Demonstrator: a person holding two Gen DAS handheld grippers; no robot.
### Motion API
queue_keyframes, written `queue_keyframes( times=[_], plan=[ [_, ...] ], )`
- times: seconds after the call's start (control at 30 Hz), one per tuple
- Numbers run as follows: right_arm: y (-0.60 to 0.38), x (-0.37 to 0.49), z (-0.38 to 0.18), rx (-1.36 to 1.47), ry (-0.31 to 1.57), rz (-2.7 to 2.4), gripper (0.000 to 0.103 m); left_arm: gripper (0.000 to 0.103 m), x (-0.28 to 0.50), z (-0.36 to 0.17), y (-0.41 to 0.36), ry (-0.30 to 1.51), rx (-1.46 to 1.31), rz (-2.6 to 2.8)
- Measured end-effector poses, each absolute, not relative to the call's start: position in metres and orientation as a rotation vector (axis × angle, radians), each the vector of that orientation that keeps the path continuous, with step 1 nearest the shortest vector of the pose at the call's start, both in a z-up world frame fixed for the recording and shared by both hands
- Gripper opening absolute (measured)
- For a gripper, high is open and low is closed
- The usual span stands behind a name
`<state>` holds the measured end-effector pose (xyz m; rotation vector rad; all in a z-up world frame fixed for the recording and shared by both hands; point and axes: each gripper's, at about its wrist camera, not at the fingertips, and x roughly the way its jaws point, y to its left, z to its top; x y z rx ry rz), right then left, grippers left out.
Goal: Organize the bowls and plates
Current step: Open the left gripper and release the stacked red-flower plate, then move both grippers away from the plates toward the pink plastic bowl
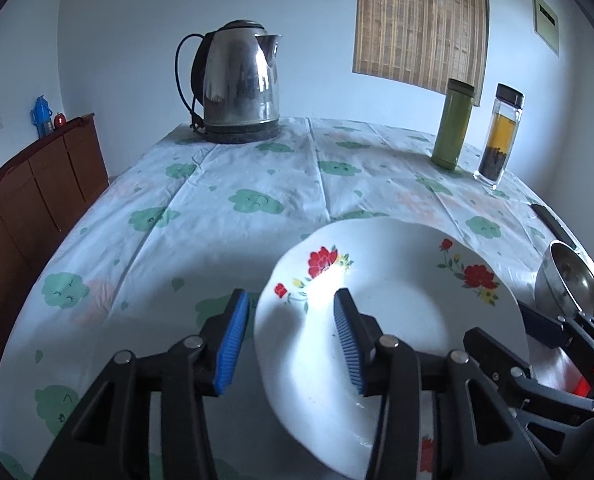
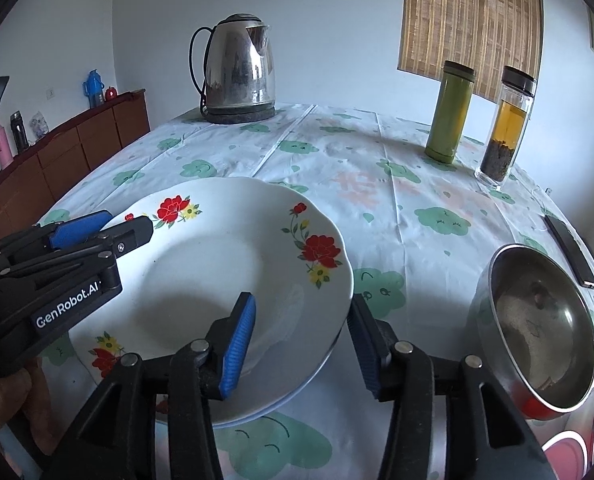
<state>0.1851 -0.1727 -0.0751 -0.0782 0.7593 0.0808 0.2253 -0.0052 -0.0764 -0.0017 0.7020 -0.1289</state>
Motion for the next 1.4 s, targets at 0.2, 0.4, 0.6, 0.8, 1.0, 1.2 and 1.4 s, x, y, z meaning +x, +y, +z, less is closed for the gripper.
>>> queue_keyframes(
  times=[0.2, 0.4, 0.6, 0.8, 1.0, 1.2, 1.4],
  plan=[
    [-0.171, 0.179, -0.067, -0.080, 0.705, 0.078, 0.057, 0.059, 0.225, -0.076, 0.000, 0.692, -0.015, -0.112],
    [-0.167, 0.173, -0.059, -0.103, 0.657, 0.077, 0.064, 0.064, 0.225, -0.075, 0.001, 0.690, -0.020, -0.110],
    [-0.167, 0.174, -0.059, -0.104, 0.655, 0.083, 0.064, 0.068, 0.224, -0.075, 0.002, 0.683, -0.021, -0.105],
    [-0.163, 0.170, -0.057, -0.115, 0.638, 0.098, 0.064, 0.068, 0.218, -0.070, 0.008, 0.650, -0.038, -0.086],
    [-0.160, 0.160, -0.051, -0.112, 0.599, 0.121, 0.064, 0.068, 0.207, -0.063, 0.022, 0.595, -0.087, -0.056],
    [-0.167, 0.133, -0.033, -0.092, 0.563, 0.150, 0.063, 0.068, 0.195, -0.061, 0.027, 0.576, -0.108, -0.036],
    [-0.187, 0.093, -0.009, -0.087, 0.517, 0.171, 0.063, 0.068, 0.179, -0.058, 0.009, 0.586, -0.063, -0.060]
  ],
)
